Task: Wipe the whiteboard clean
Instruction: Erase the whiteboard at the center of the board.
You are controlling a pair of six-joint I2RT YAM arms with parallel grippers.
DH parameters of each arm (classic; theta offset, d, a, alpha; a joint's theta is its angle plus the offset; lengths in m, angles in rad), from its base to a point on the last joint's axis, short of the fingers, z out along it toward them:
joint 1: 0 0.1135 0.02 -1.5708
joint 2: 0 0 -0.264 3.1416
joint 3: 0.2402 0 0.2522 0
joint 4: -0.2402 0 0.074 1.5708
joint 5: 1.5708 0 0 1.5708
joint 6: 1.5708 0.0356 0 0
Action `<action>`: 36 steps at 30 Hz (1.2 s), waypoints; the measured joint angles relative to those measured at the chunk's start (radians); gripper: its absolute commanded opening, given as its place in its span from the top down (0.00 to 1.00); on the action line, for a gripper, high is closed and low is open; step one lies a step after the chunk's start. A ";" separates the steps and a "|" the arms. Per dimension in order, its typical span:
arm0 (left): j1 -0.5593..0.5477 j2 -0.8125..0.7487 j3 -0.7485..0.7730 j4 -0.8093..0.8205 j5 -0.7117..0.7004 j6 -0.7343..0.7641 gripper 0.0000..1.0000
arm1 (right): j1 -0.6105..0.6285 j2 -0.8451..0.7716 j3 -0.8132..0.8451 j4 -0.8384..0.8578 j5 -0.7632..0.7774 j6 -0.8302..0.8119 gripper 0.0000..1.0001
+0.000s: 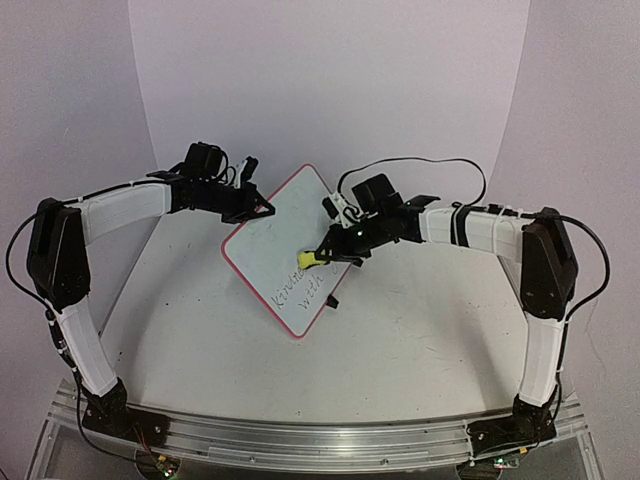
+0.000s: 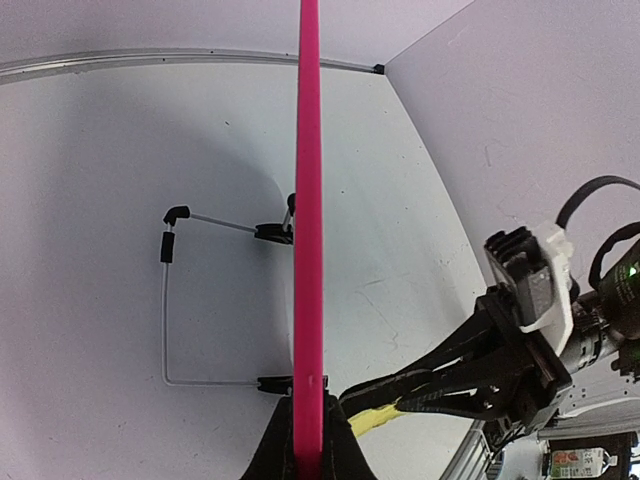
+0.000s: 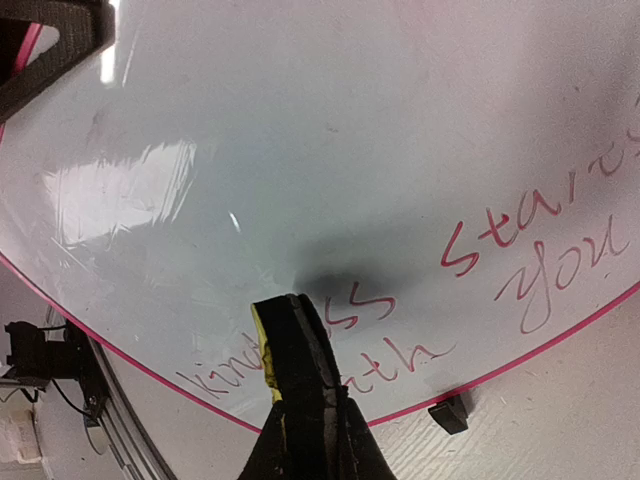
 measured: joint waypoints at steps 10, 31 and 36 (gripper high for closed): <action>-0.001 0.000 -0.004 0.007 -0.004 -0.004 1.00 | 0.098 0.034 0.055 -0.159 -0.088 -0.350 1.00; -0.003 -0.001 -0.017 0.043 0.032 0.039 1.00 | 0.138 0.128 0.037 -0.053 -0.026 -0.617 1.00; -0.003 -0.001 -0.018 0.049 0.032 0.039 1.00 | 0.142 0.100 -0.018 0.017 0.004 -0.654 1.00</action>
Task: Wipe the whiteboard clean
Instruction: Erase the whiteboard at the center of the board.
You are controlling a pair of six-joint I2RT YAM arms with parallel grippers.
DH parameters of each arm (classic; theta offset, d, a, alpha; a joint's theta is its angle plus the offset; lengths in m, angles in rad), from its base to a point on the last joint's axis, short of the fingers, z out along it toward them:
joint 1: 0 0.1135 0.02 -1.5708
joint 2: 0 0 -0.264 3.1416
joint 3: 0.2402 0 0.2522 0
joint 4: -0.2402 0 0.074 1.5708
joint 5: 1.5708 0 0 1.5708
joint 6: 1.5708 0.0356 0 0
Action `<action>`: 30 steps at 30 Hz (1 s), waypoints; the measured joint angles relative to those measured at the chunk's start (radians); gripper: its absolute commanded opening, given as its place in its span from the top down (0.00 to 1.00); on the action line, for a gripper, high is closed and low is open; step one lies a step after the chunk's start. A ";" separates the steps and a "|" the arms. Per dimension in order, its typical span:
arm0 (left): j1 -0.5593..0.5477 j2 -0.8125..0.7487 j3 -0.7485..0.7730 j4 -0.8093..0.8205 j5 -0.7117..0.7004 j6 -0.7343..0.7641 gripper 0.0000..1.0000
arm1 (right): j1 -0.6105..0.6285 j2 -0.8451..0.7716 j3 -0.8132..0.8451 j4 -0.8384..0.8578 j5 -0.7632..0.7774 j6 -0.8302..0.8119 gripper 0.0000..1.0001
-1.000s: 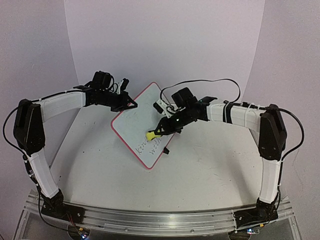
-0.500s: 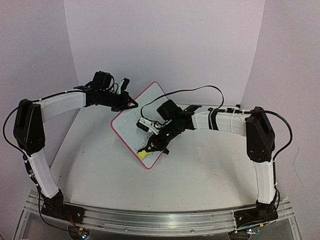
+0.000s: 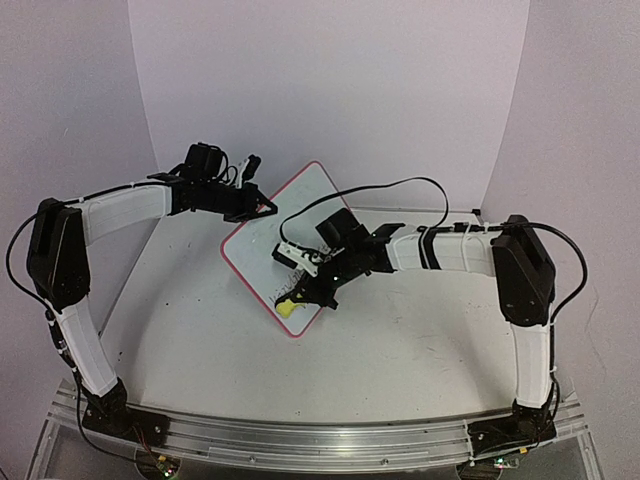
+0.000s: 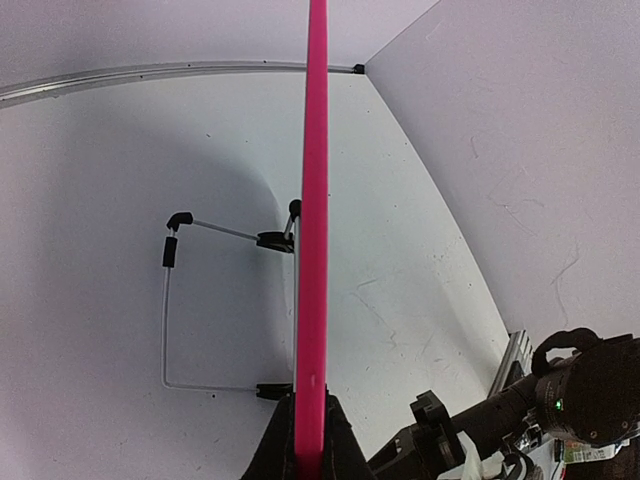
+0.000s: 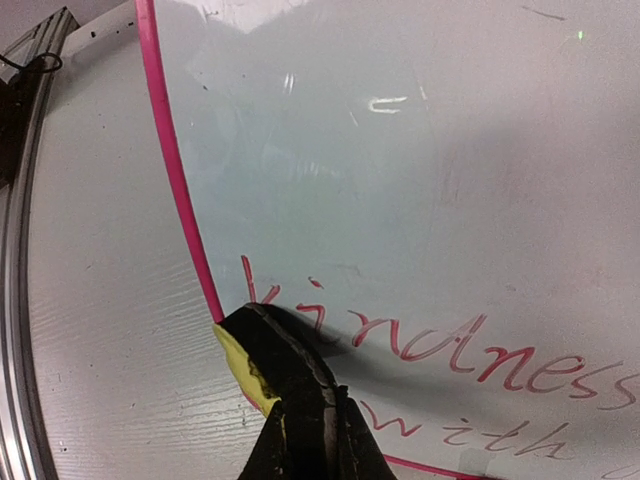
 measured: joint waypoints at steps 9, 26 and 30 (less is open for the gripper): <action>0.000 0.000 -0.003 0.004 -0.001 -0.001 1.00 | -0.021 -0.036 -0.064 0.076 0.025 0.006 1.00; 0.003 0.000 -0.005 0.001 0.003 0.001 1.00 | -0.033 -0.056 -0.067 0.099 0.011 0.016 1.00; 0.004 -0.001 -0.005 -0.001 0.010 0.010 1.00 | -0.011 -0.056 -0.067 0.105 0.002 0.016 1.00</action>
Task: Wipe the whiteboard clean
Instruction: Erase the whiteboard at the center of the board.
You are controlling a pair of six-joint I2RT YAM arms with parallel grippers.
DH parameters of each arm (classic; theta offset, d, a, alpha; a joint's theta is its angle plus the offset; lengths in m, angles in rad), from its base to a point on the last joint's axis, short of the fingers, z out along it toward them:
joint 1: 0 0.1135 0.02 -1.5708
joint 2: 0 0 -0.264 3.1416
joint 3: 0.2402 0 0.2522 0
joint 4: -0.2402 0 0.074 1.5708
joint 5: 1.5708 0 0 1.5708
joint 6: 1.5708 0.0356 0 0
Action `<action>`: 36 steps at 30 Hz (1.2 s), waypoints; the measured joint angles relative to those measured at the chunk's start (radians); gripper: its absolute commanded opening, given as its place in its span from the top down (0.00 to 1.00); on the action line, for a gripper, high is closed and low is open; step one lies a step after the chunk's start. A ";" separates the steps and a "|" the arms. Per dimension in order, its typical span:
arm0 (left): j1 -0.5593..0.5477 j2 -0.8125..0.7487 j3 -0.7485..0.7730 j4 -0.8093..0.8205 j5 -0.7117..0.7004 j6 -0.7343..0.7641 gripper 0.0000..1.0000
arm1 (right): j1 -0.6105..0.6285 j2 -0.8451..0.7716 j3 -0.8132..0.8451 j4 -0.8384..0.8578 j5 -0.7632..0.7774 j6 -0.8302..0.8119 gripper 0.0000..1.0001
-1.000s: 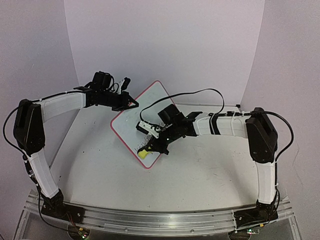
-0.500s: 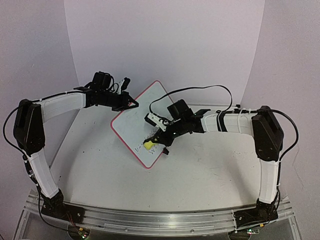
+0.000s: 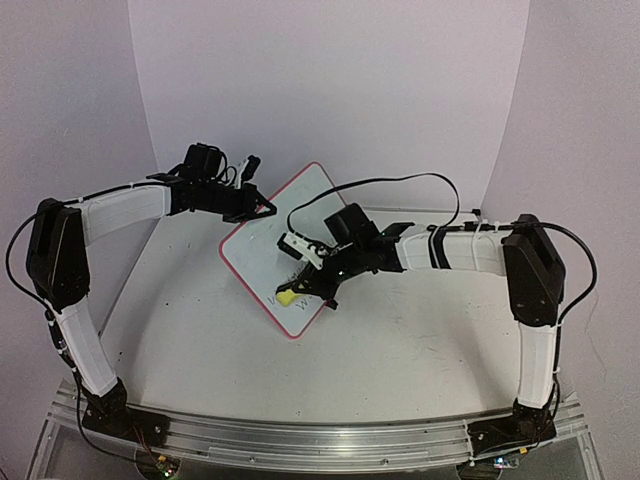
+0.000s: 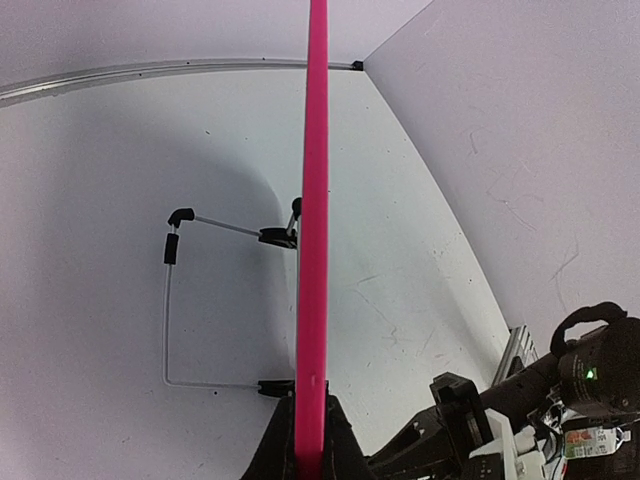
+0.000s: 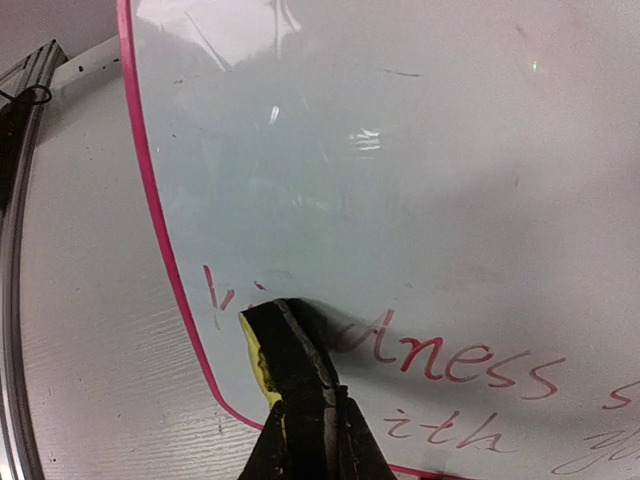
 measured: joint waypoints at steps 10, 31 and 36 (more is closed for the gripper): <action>0.001 0.000 0.000 -0.002 0.010 0.011 1.00 | 0.070 0.018 0.008 0.044 -0.042 0.014 1.00; 0.001 0.000 -0.006 0.012 -0.003 0.003 1.00 | -0.050 0.026 0.017 0.053 -0.004 0.057 1.00; 0.001 0.000 -0.007 0.013 -0.002 0.002 1.00 | -0.035 0.018 0.007 0.059 -0.018 0.018 1.00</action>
